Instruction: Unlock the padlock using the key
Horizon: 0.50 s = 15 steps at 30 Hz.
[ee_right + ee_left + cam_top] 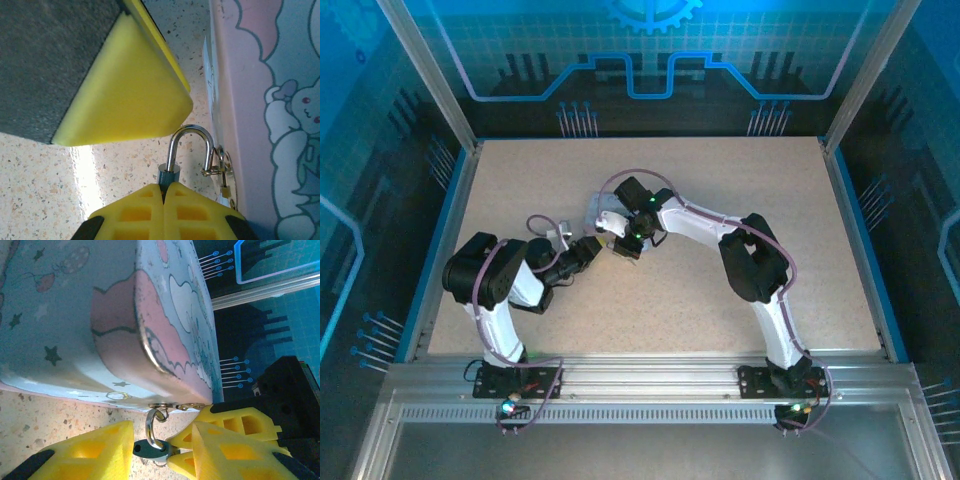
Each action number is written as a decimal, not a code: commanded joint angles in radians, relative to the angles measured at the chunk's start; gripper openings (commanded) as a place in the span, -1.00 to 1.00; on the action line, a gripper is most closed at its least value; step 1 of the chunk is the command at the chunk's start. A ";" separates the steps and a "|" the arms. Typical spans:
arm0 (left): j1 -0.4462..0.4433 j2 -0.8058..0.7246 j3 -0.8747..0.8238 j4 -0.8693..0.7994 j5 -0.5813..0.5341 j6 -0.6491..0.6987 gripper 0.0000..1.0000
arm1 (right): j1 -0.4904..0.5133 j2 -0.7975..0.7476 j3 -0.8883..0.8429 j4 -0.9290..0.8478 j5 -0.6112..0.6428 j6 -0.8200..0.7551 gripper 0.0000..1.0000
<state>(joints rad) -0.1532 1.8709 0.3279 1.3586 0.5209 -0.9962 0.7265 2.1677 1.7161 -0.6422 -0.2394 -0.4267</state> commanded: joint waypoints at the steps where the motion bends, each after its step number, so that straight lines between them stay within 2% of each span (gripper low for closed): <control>1: 0.001 0.030 0.013 0.040 0.010 -0.010 -0.27 | 0.012 0.009 -0.020 -0.020 -0.009 0.012 -1.00; 10: -0.040 0.074 0.055 0.040 -0.003 -0.011 -0.30 | 0.015 0.007 -0.020 -0.020 -0.013 0.016 -1.00; 15: -0.045 0.095 0.068 0.040 -0.005 -0.020 -0.38 | 0.017 0.004 -0.018 -0.016 -0.019 0.017 -1.00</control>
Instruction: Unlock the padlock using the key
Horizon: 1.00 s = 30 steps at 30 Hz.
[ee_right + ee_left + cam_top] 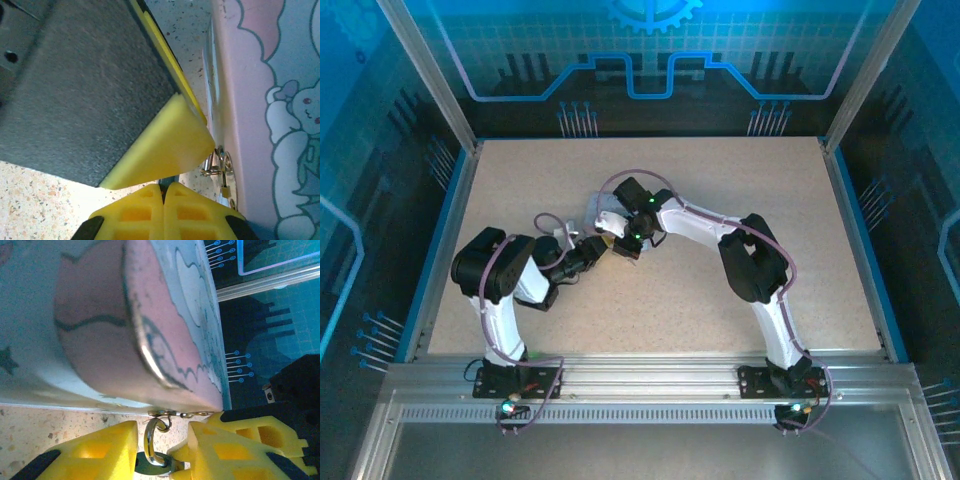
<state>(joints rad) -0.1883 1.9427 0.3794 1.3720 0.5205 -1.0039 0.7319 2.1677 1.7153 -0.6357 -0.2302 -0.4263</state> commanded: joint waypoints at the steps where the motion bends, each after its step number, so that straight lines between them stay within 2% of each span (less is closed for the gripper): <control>1: -0.010 0.027 0.018 0.027 -0.008 -0.015 -0.40 | 0.012 0.003 -0.018 -0.023 -0.029 0.018 -1.00; 5: -0.011 0.038 0.020 0.027 -0.011 -0.015 -0.53 | 0.011 0.001 -0.019 -0.021 -0.030 0.020 -1.00; 8: -0.011 0.047 0.022 0.027 -0.016 -0.016 -0.77 | 0.011 -0.009 -0.027 -0.016 -0.031 0.027 -1.00; 11: -0.011 0.052 0.023 0.020 -0.022 -0.014 -1.00 | 0.012 -0.024 -0.031 -0.014 -0.030 0.041 -0.60; 13: -0.011 0.050 0.025 0.011 -0.026 -0.009 -1.00 | 0.012 -0.042 -0.031 -0.021 -0.034 0.057 -0.35; 15: -0.011 0.049 0.025 0.003 -0.032 -0.004 -1.00 | 0.011 -0.066 -0.028 -0.033 -0.038 0.078 -0.25; 21: -0.011 0.047 0.021 -0.013 -0.051 -0.005 -1.00 | 0.006 -0.169 0.006 -0.078 -0.010 0.165 -0.24; 25: -0.011 0.038 0.002 -0.002 -0.076 -0.013 -1.00 | -0.014 -0.167 0.096 -0.115 0.090 0.250 -0.24; 30: -0.012 0.036 -0.022 0.027 -0.123 -0.022 -1.00 | -0.017 -0.066 0.222 -0.147 0.275 0.276 -0.24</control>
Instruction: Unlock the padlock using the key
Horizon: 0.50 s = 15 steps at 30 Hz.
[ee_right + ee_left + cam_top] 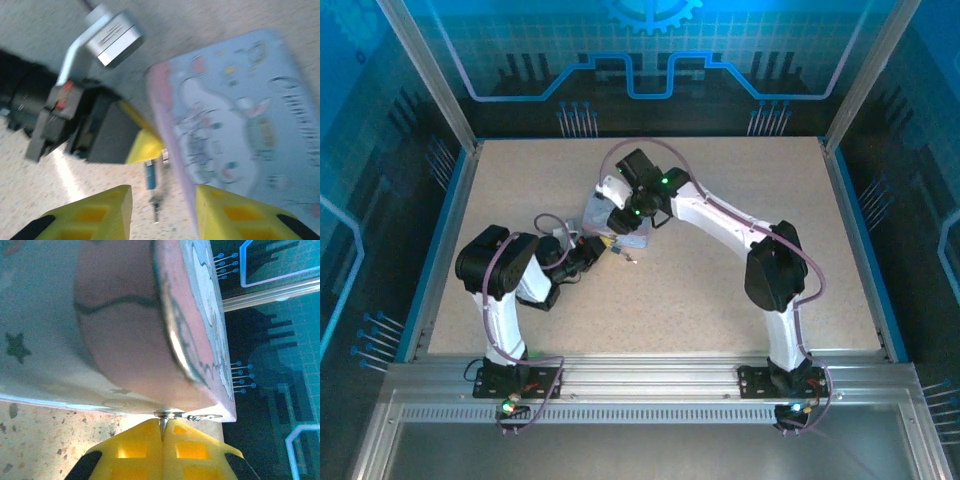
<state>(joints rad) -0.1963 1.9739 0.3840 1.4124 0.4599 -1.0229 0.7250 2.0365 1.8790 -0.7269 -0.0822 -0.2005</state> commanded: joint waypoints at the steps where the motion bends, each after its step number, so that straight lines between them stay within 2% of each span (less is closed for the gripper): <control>1: -0.007 0.000 -0.032 -0.013 -0.077 -0.002 -1.00 | -0.011 0.096 0.090 -0.063 0.154 0.057 -0.24; 5: -0.017 -0.030 -0.046 -0.013 -0.125 0.004 -1.00 | -0.022 0.218 0.209 -0.094 0.244 0.080 -0.23; 8: -0.020 -0.055 -0.061 -0.013 -0.169 0.002 -1.00 | -0.038 0.297 0.290 -0.134 0.265 0.097 -0.23; 15: -0.020 -0.076 -0.076 -0.013 -0.235 -0.028 -1.00 | -0.056 0.378 0.297 -0.151 0.277 0.113 -0.23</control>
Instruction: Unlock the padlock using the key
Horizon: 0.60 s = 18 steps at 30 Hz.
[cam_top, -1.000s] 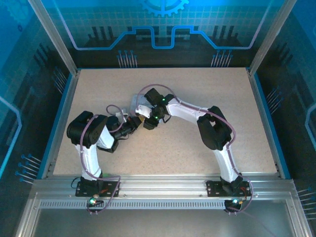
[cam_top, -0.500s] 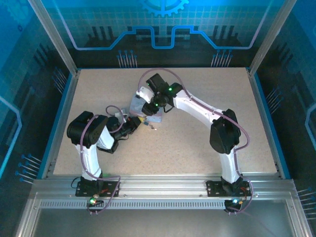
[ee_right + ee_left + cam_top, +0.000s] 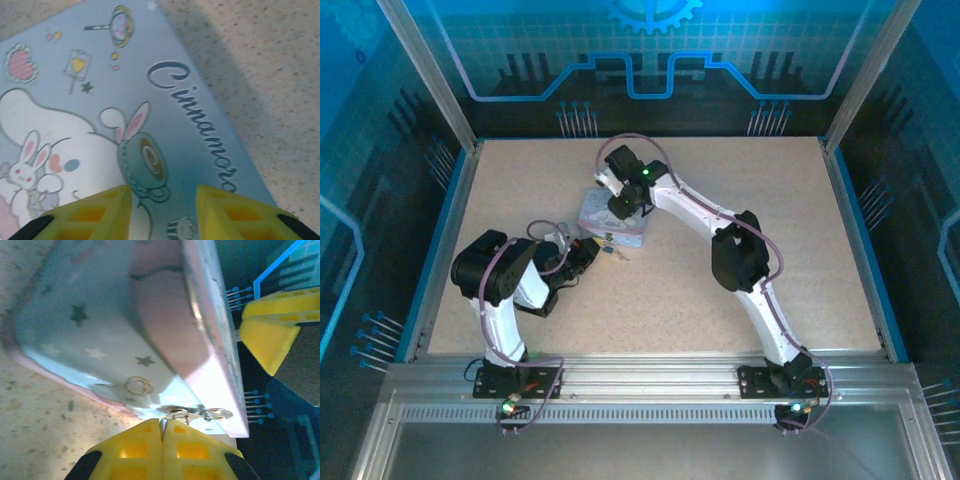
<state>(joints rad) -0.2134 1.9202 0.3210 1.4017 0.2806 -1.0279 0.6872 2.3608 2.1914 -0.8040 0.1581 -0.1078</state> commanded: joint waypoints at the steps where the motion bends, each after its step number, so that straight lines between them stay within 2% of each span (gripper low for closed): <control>1: -0.003 -0.024 -0.013 -0.003 -0.063 -0.033 -1.00 | -0.019 0.055 -0.029 -0.073 0.043 0.023 -0.23; 5: -0.003 -0.050 -0.012 -0.003 -0.073 -0.040 -1.00 | -0.022 0.042 -0.106 -0.047 0.048 0.047 -0.24; 11: -0.011 -0.094 0.018 -0.074 -0.007 0.001 -1.00 | -0.035 -0.027 -0.191 0.027 -0.009 0.066 -0.24; 16: -0.044 -0.230 0.032 -0.257 0.022 0.102 -1.00 | -0.035 -0.126 -0.207 0.071 -0.066 0.071 -0.23; 18: -0.061 -0.326 0.041 -0.387 0.026 0.169 -1.00 | -0.035 -0.174 -0.219 0.089 -0.089 0.078 -0.22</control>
<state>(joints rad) -0.2527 1.7020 0.3298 1.1748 0.2707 -0.9737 0.6617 2.2623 1.9976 -0.6823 0.1169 -0.0479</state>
